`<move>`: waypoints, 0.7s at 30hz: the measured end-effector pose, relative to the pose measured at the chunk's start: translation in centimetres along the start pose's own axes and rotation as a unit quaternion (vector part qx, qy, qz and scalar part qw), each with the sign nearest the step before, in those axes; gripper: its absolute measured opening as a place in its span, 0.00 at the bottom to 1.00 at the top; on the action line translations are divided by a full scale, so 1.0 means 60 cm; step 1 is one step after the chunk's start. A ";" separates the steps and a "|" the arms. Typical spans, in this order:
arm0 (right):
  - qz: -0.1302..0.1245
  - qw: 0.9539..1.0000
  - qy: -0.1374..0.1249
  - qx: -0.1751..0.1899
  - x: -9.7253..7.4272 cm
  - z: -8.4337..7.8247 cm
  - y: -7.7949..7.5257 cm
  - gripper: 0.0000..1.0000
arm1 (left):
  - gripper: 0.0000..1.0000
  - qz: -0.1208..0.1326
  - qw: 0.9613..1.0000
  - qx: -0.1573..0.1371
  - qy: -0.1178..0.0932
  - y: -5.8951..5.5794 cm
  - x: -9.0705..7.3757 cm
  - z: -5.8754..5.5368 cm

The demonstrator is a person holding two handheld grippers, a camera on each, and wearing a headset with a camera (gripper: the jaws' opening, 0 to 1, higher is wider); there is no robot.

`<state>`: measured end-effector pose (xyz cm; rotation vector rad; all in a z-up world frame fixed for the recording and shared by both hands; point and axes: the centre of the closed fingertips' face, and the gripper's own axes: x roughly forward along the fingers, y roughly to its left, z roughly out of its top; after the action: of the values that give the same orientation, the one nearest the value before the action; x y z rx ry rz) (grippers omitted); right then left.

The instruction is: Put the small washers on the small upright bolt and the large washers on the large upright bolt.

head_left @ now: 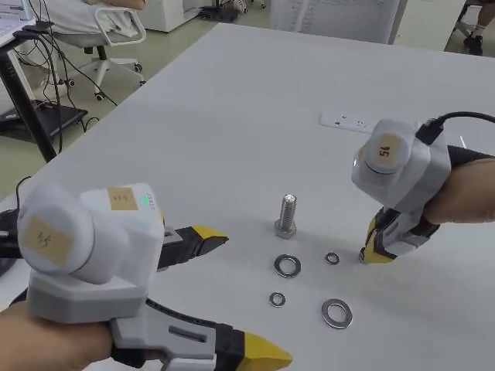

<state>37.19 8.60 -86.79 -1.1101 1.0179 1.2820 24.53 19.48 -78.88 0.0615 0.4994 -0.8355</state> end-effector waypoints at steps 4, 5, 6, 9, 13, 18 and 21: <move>0.001 1.000 0.002 0.000 0.002 -0.001 0.000 0.14 | 0.89 0.001 1.000 -0.001 0.000 0.000 0.000 0.001; 0.001 1.000 0.001 0.000 0.003 0.000 0.000 0.14 | 0.89 0.001 1.000 -0.001 -0.001 0.000 0.000 0.001; 0.003 1.000 0.000 0.002 0.003 0.000 0.000 0.14 | 0.89 0.001 1.000 0.000 -0.001 0.001 0.000 0.001; 0.002 1.000 -0.002 0.003 0.002 0.002 0.000 0.14 | 0.89 0.001 1.000 0.000 0.000 0.001 0.000 0.001; 0.004 1.000 -0.001 0.003 0.003 0.002 -0.001 0.14 | 0.89 0.001 1.000 0.000 0.002 -0.001 0.001 0.000; 0.010 1.000 -0.002 0.006 0.002 0.002 0.004 0.15 | 0.89 0.001 1.000 0.000 0.002 -0.002 0.001 0.000; 0.009 1.000 -0.004 0.007 0.002 0.003 0.005 0.17 | 0.89 0.001 1.000 0.000 0.002 -0.002 0.001 0.000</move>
<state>36.88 8.80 -86.87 -1.0871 1.0316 1.2916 24.45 19.36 -78.90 0.0638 0.5020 -0.8340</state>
